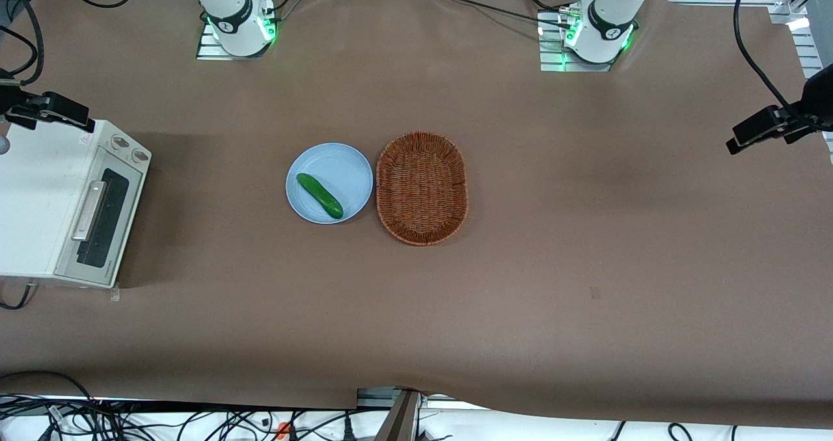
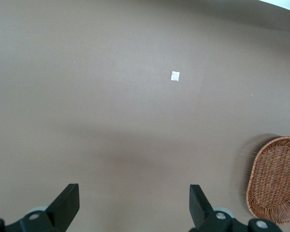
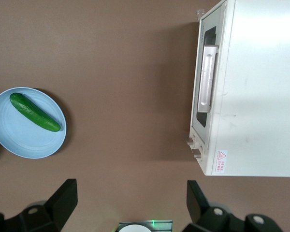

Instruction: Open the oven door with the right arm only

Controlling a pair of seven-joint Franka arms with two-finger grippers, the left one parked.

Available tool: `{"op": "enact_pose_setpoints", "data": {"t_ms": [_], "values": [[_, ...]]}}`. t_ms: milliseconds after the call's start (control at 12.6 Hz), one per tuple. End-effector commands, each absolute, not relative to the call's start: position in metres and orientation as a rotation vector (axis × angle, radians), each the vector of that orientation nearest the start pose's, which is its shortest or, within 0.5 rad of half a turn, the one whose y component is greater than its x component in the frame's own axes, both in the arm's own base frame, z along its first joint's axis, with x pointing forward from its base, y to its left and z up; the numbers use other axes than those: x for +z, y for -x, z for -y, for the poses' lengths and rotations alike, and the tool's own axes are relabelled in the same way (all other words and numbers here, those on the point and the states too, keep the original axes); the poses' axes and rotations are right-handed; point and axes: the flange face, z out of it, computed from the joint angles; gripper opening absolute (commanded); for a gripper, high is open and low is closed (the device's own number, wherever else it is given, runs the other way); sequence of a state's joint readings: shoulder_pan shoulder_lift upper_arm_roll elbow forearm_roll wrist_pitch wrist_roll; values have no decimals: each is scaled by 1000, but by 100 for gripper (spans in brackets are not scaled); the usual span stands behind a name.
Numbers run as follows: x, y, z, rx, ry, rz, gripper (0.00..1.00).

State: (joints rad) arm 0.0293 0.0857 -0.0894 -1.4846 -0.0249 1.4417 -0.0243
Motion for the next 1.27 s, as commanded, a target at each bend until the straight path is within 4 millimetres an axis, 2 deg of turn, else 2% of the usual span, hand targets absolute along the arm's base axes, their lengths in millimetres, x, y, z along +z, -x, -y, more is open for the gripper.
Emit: {"op": "enact_pose_setpoints", "data": {"t_ms": [0, 712, 1187], "values": [[612, -566, 37, 193, 3175, -34, 100], [597, -568, 32, 266, 3169, -22, 100], [571, -571, 31, 399, 3153, -8, 100]]}}
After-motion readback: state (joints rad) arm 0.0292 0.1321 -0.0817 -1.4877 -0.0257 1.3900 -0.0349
